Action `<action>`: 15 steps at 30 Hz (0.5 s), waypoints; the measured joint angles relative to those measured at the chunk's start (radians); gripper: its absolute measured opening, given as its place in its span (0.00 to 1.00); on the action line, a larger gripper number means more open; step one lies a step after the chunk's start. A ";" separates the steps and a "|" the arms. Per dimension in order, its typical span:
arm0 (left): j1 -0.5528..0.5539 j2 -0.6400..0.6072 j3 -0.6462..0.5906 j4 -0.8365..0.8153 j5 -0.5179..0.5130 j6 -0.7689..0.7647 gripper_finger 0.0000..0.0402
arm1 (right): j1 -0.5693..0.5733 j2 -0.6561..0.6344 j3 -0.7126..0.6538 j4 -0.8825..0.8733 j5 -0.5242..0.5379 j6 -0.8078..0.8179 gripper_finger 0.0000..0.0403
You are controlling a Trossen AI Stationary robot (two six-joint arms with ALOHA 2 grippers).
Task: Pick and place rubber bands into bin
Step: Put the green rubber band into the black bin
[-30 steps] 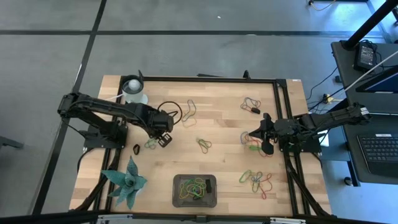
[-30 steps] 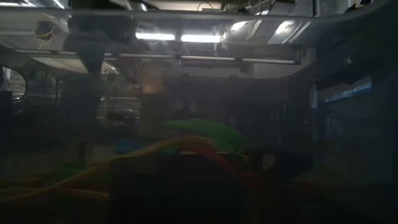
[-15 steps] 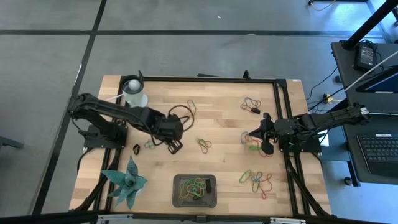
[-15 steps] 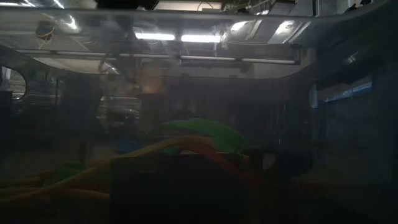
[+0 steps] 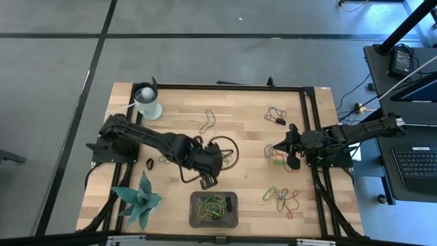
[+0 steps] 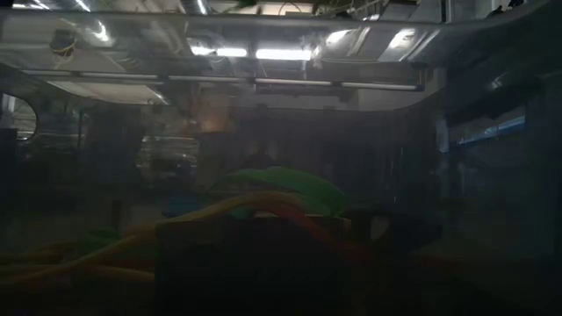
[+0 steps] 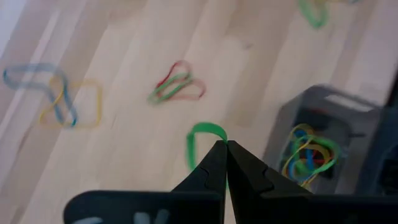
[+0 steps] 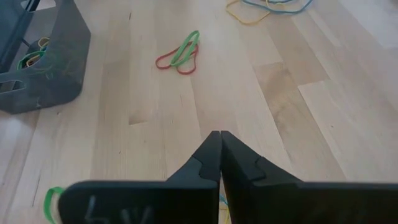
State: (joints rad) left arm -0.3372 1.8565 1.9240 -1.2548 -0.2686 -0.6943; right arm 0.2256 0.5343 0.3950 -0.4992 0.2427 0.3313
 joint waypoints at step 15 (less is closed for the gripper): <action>-0.137 0.183 0.225 0.009 0.027 -0.036 0.00 | 0.000 0.000 0.000 -0.012 0.001 0.000 0.03</action>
State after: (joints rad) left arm -0.4747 2.0395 2.1487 -1.2460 -0.2418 -0.7304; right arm 0.2256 0.5346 0.3950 -0.5116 0.2432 0.3313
